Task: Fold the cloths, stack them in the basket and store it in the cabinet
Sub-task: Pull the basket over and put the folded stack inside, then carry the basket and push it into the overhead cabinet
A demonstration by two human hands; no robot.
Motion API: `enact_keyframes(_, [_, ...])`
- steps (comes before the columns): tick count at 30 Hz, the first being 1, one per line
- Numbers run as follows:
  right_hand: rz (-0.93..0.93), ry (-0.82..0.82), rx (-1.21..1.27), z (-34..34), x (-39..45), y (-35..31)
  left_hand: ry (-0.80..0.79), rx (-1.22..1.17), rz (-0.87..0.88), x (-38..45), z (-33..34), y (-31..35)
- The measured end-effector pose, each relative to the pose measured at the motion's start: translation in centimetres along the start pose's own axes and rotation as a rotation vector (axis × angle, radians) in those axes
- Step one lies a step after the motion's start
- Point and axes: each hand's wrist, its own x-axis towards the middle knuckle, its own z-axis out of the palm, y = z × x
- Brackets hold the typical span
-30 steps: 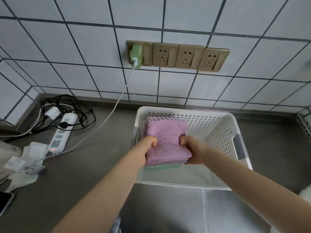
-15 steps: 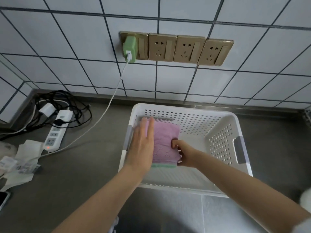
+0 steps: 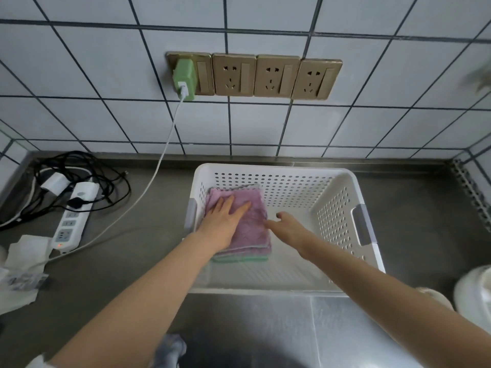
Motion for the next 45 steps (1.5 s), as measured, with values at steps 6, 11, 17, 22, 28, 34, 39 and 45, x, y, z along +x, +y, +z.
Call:
enact_keyframes(6, [-0.292, 0.29, -0.179, -5.6, -5.7, 0.3, 0.117, -0.19, 0.054, -2.5, -2.5, -0.4])
enact_keyframes(11, [-0.441, 0.628, -0.303, -9.5, -8.6, 2.6, 0.607, -0.245, 0.127, -5.5, -2.8, -1.4])
enact_keyframes(17, [-0.431, 0.731, -0.614, -9.5, -6.9, 6.4, 0.697, -0.99, -0.378, -6.5, -1.7, -2.5])
enact_keyframes(22, [-0.243, 0.733, -0.27, -9.1, -6.1, 5.9, 0.737, -1.352, -0.522, -6.2, -2.6, -2.5])
enact_keyframes(28, [-0.131, 0.718, -0.206, -9.8, -5.3, 4.8, 0.533, -1.512, -0.583, -6.3, -2.6, -2.4])
enact_keyframes(34, [-0.231, 0.757, -0.273, -7.9, -7.3, 2.8, 0.645, -1.534, -0.601, -11.3, -2.2, -3.5])
enact_keyframes(39, [-0.3, 0.711, -0.324, -4.6, -9.0, 0.9, 0.736, -1.529, -0.663, -17.0, -0.7, -4.6])
enact_keyframes(45, [-0.43, 0.6, -0.454, 0.7, -10.6, -2.4, 0.897, -1.535, -0.826, -24.4, 2.5, -7.3])
